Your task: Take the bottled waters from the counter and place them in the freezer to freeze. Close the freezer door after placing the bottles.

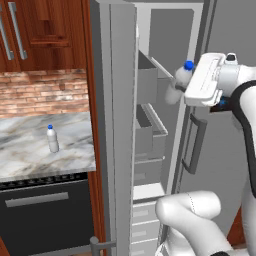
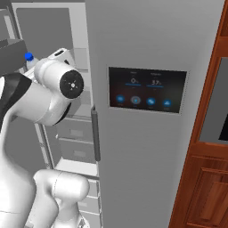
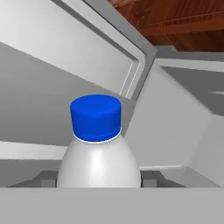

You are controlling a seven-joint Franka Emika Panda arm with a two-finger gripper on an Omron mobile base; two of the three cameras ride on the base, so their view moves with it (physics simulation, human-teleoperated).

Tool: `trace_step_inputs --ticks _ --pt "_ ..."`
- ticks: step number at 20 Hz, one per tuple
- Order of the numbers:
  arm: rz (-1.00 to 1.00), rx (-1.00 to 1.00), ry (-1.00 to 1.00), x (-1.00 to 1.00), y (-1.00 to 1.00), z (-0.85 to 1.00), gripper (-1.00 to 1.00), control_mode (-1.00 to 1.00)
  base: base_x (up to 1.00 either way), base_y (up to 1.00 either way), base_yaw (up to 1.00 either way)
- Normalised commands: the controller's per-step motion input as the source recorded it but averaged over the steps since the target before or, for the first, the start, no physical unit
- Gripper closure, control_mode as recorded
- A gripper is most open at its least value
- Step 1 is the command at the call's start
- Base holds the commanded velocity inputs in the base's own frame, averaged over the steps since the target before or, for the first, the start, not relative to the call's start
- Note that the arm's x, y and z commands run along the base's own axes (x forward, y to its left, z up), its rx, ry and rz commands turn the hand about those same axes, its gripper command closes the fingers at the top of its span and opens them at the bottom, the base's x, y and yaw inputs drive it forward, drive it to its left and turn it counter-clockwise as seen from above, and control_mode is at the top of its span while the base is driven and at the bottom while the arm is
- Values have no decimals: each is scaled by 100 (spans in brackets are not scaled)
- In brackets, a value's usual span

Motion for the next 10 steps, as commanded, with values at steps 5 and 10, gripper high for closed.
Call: trace_step_inputs --ticks 5,10 --pt "-6 5 3 31 0 6 100 -100 0 0 0" --pt "0 0 0 32 13 0 100 -100 0 0 0"
